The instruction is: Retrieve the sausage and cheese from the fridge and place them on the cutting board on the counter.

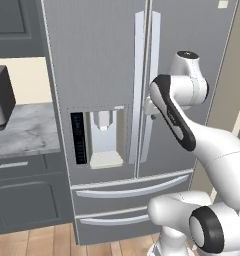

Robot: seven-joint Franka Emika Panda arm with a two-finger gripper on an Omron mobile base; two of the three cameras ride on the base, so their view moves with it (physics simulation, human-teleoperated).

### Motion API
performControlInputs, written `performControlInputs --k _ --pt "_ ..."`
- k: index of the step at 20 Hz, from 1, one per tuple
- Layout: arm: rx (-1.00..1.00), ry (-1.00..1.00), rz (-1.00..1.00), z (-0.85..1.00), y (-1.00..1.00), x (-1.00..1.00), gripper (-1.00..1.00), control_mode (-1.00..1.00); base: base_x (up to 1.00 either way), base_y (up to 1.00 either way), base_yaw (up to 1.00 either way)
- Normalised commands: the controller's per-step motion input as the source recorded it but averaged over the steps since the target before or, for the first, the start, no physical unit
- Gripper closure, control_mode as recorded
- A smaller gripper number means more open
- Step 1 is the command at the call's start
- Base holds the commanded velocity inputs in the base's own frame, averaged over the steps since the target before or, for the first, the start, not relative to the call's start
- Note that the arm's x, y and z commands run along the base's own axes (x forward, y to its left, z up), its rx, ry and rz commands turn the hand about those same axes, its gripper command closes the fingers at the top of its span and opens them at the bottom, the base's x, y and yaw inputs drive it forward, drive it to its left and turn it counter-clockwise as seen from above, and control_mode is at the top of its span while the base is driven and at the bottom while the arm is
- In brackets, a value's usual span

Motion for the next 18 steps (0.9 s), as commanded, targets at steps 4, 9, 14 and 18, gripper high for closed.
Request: performControlInputs --k 4,9,14,18 --pt "0.05 -0.20 0.16 -0.07 -0.10 0.37 -1.00 -1.00 0.00 0.00 0.00" --pt "0.12 -0.31 0.23 0.00 -0.18 0.48 -1.00 -1.00 0.00 0.00 0.00" --pt "0.02 -0.04 0.06 0.00 -0.07 0.45 -1.00 -1.00 0.00 0.00 0.00" --pt "0.00 0.00 -0.12 -0.04 0.00 0.43 -1.00 -1.00 0.00 0.00 0.00"
